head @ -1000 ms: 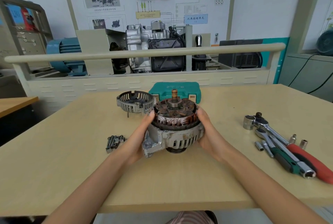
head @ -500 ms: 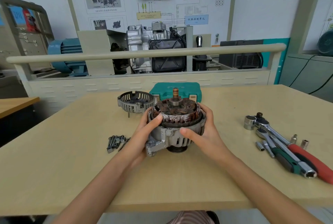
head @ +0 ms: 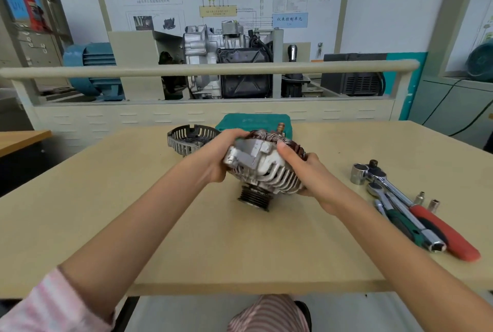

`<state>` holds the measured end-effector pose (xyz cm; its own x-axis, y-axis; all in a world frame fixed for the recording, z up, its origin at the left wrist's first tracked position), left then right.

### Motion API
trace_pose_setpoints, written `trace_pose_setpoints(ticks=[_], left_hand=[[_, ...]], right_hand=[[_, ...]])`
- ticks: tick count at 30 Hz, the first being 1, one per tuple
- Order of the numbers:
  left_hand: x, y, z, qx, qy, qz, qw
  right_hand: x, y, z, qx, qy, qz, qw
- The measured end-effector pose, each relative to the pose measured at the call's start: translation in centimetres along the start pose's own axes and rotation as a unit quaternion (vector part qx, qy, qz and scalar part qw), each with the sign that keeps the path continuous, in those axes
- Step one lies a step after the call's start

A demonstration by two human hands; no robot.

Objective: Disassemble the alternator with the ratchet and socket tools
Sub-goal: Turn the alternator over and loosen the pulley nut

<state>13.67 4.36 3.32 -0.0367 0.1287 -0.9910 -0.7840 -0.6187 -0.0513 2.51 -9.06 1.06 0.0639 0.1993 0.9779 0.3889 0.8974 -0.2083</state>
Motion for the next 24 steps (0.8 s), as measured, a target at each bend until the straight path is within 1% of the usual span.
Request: trace_pose_setpoints(ticks=[3,5,6,7,9,10,12,14,16,18,19,22,24], left_hand=[[-0.2,0.6,0.3,0.022,0.018,-0.057,0.998],[0.1,0.3,0.5,-0.002,0.040,-0.037,0.999],[0.4,0.1,0.5,-0.017,0.076,-0.046,0.996],[0.8,-0.1,0.8,-0.031,0.127,-0.084,0.988],[1.4,0.4,1.4,-0.068,0.221,-0.163,0.959],[1.6,1.1,1.5,-0.073,0.248,-0.163,0.952],[1.2,2.9,0.8,-0.079,0.283,-0.124,0.948],[0.3,4.5,-0.1,-0.103,0.300,-0.105,0.942],[-0.4,5.1,-0.9,-0.128,0.293,-0.101,0.942],[-0.3,4.9,-1.2,-0.143,0.273,-0.123,0.943],[-0.2,4.7,-1.1,-0.154,0.273,-0.149,0.938],[0.1,4.7,0.3,-0.196,0.312,-0.241,0.898],[0.3,5.0,0.9,-0.235,0.318,-0.264,0.880]], right_hand=[[-0.6,-0.3,0.5,-0.007,-0.017,0.034,0.999],[-0.8,-0.2,0.8,-0.040,-0.043,0.050,0.997],[-0.8,0.0,1.0,-0.056,-0.063,0.061,0.995],[-1.1,0.4,1.3,-0.066,-0.087,0.078,0.991],[-1.6,0.9,2.1,-0.081,-0.139,0.127,0.979],[-2.0,0.9,2.5,-0.089,-0.161,0.145,0.972],[-3.2,0.4,2.8,-0.105,-0.192,0.159,0.963],[-4.0,-0.1,2.9,-0.123,-0.209,0.159,0.957],[-4.3,-0.6,2.7,-0.135,-0.204,0.143,0.959],[-4.3,-1.1,2.1,-0.119,-0.198,0.140,0.963],[-4.2,-1.4,1.8,-0.104,-0.201,0.143,0.963],[-3.7,-2.1,1.3,-0.057,-0.210,0.150,0.965],[-3.6,-2.5,1.0,-0.029,-0.219,0.147,0.964]])
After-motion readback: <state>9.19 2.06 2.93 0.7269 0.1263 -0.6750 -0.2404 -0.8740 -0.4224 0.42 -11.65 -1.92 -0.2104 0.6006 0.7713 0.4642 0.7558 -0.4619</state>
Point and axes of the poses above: each hand's wrist, its own z-axis away from the middle knuckle, its own y-axis out of the palm, x = y × z, the point moved 4 cm from there along -z, towards the middle knuckle, and after that the axes turned 5 degrees about x, right-handed, at the moved point
